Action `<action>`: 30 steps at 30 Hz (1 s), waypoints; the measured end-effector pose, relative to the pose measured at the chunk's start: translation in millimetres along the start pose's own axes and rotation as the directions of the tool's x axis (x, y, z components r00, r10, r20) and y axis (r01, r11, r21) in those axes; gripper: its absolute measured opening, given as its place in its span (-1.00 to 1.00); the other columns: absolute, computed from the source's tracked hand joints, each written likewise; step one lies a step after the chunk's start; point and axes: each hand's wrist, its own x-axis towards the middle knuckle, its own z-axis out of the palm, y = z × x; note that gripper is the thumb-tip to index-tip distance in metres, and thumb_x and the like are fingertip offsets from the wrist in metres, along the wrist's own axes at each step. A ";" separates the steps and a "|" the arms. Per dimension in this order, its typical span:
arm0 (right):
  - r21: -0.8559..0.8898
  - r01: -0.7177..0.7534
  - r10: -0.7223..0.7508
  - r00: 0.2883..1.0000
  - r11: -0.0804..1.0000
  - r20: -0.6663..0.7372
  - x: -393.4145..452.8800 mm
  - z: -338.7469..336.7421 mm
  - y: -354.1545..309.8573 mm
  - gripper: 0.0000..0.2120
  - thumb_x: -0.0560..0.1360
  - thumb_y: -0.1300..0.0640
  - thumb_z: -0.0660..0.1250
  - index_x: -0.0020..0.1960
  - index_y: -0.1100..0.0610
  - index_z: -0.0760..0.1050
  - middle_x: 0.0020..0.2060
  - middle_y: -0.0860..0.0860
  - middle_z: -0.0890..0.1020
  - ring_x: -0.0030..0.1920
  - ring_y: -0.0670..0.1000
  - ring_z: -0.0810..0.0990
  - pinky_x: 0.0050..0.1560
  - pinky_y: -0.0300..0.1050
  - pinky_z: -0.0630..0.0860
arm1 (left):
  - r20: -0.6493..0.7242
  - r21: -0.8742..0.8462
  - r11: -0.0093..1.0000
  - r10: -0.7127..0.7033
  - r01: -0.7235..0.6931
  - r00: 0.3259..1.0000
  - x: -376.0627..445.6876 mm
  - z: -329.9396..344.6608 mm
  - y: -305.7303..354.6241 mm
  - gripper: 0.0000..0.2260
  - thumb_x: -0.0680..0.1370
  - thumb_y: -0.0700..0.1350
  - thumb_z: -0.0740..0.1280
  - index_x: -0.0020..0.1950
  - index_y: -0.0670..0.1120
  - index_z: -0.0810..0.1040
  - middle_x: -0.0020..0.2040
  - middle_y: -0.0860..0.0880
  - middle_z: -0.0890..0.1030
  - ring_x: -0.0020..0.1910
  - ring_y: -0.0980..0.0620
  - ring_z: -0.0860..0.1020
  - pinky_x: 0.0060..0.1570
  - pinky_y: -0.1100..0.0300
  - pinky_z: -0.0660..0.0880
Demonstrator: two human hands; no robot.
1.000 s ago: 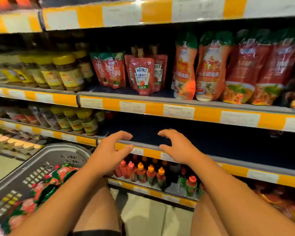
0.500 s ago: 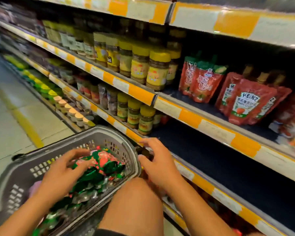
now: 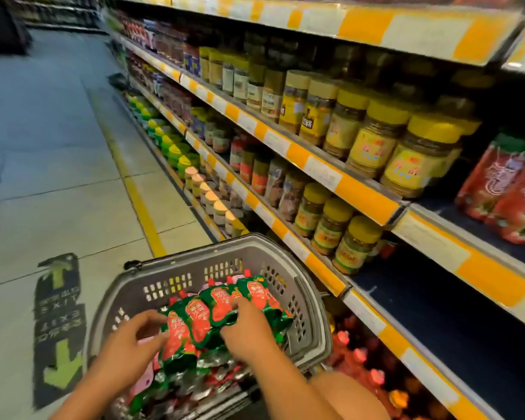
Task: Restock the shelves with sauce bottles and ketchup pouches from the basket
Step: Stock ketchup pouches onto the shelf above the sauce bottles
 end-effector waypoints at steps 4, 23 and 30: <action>-0.084 -0.009 0.003 0.997 0.996 -0.074 19.7 -8.2 18.0 -0.60 0.55 0.21 0.35 0.38 0.11 0.42 0.25 0.10 0.53 -0.03 0.08 0.52 -0.13 -0.05 0.47 | -0.010 -0.010 0.991 -0.136 0.136 0.991 20.0 20.0 -25.5 -0.80 0.51 -0.19 0.51 0.01 0.10 0.64 0.11 0.06 0.66 0.03 0.08 0.64 0.09 0.04 0.56; -0.327 -0.294 0.240 0.951 0.898 -0.197 89.1 -28.0 51.5 -0.49 0.59 -0.13 0.28 0.44 0.10 0.39 0.39 0.14 0.42 0.40 0.26 0.35 0.31 0.23 0.41 | -0.138 0.215 0.948 -0.208 0.234 0.968 55.5 79.2 -65.0 -0.65 0.52 -0.03 0.48 0.27 0.03 0.50 -0.04 0.06 0.54 -0.24 0.24 0.44 -0.25 0.12 0.38; -0.241 -0.319 0.300 0.947 0.917 -0.111 107.9 -26.7 63.9 -0.46 0.60 -0.07 0.31 0.45 0.15 0.25 0.31 0.20 0.51 0.28 0.28 0.51 0.23 0.21 0.54 | -0.166 0.149 0.962 -0.202 0.227 0.965 56.9 81.3 -60.1 -0.54 0.47 -0.04 0.54 0.27 0.12 0.40 -0.14 0.04 0.60 -0.23 -0.02 0.61 -0.22 -0.01 0.57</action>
